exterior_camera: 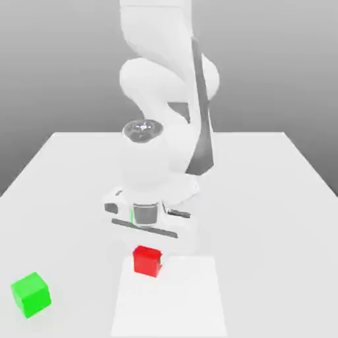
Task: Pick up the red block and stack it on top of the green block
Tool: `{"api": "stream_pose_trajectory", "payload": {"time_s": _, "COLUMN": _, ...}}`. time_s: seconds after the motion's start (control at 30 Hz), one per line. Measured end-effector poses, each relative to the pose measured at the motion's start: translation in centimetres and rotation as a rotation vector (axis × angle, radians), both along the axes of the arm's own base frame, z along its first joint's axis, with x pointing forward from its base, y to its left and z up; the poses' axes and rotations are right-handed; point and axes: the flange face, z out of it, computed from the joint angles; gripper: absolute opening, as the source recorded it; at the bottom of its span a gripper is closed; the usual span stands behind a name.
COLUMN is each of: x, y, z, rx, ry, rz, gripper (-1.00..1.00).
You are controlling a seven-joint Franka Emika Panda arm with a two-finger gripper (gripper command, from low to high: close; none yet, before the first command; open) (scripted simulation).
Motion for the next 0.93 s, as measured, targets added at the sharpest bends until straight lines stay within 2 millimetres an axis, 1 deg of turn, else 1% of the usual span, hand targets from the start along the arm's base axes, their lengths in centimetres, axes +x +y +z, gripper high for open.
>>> {"api": "stream_pose_trajectory", "payload": {"time_s": 0.17, "x": -0.1, "y": 0.0, "z": 4.0, "rx": 0.0, "ry": 0.0, "rz": 0.0, "gripper": -1.0}}
{"api": "stream_pose_trajectory", "payload": {"time_s": 0.2, "x": 0.1, "y": -0.3, "z": 4.6, "rx": 0.0, "ry": 0.0, "rz": -0.018, "gripper": -1.0}}
{"api": "stream_pose_trajectory", "payload": {"time_s": 0.23, "x": 0.8, "y": -1.2, "z": 5.1, "rx": 0.0, "ry": 0.0, "rz": -0.065, "gripper": -1.0}}
{"api": "stream_pose_trajectory", "payload": {"time_s": 0.27, "x": 1.5, "y": -2.4, "z": 5.5, "rx": 0.001, "ry": 0.0, "rz": -0.126, "gripper": -1.0}}
{"api": "stream_pose_trajectory", "payload": {"time_s": 0.47, "x": 5.8, "y": -11.4, "z": 7.2, "rx": 0.002, "ry": -0.001, "rz": -0.54, "gripper": -1.0}}
{"api": "stream_pose_trajectory", "payload": {"time_s": 0.63, "x": 7.9, "y": -19.6, "z": 8.5, "rx": 0.002, "ry": -0.001, "rz": -0.873, "gripper": -1.0}}
{"api": "stream_pose_trajectory", "payload": {"time_s": 0.67, "x": 8.2, "y": -20.8, "z": 8.3, "rx": 0.002, "ry": -0.001, "rz": -0.92, "gripper": -1.0}}
{"api": "stream_pose_trajectory", "payload": {"time_s": 0.7, "x": 8.3, "y": -21.4, "z": 7.5, "rx": 0.002, "ry": -0.001, "rz": -0.944, "gripper": -1.0}}
{"api": "stream_pose_trajectory", "payload": {"time_s": 0.8, "x": 8.4, "y": -22.0, "z": 3.7, "rx": 0.001, "ry": -0.001, "rz": -0.964, "gripper": -1.0}}
{"api": "stream_pose_trajectory", "payload": {"time_s": 0.83, "x": 8.3, "y": -22.0, "z": 2.8, "rx": 0.001, "ry": -0.001, "rz": -0.966, "gripper": 1.0}}
{"api": "stream_pose_trajectory", "payload": {"time_s": 0.93, "x": 8.3, "y": -22.0, "z": 2.8, "rx": 0.001, "ry": -0.001, "rz": -0.966, "gripper": 1.0}}
